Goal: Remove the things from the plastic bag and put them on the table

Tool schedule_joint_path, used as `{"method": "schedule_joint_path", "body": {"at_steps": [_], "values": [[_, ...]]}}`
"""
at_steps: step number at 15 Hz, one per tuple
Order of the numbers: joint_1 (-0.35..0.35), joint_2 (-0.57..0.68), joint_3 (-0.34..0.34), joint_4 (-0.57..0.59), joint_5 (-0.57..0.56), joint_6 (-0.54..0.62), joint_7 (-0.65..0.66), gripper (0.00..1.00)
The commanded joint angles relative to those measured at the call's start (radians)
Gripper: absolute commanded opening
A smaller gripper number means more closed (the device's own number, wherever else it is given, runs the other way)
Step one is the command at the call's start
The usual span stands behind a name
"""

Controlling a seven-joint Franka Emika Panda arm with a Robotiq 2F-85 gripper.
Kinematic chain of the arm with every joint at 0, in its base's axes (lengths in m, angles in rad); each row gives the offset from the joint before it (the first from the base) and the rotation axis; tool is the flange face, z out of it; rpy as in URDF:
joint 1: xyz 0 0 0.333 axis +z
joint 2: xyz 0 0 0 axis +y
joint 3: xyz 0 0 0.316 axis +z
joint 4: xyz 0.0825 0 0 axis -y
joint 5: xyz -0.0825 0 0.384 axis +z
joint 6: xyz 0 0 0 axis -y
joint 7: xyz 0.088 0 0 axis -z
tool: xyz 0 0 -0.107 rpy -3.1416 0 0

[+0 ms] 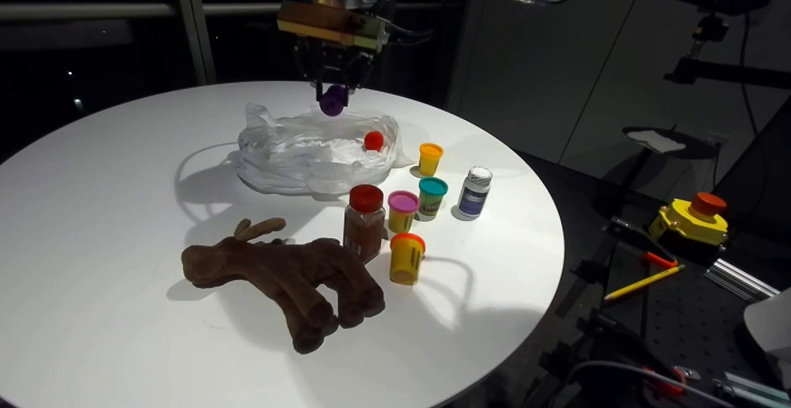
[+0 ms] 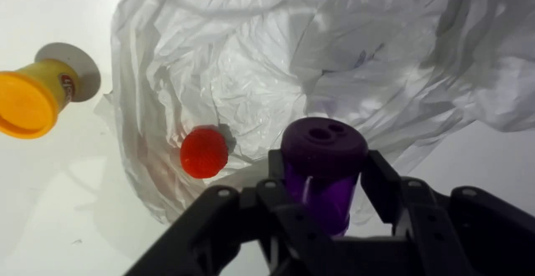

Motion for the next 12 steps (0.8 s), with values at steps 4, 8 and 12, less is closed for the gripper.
{"method": "schedule_joint_path", "body": {"at_steps": [4,8,12], "values": [[0.001,-0.355,0.137,-0.385,0.022,0.031,-0.184,0.21],[-0.023,-0.522,0.214,-0.609,0.111,0.014,-0.286,0.21],[-0.016,-0.676,0.232,-0.83,0.084,-0.029,-0.262,0.21]]}}
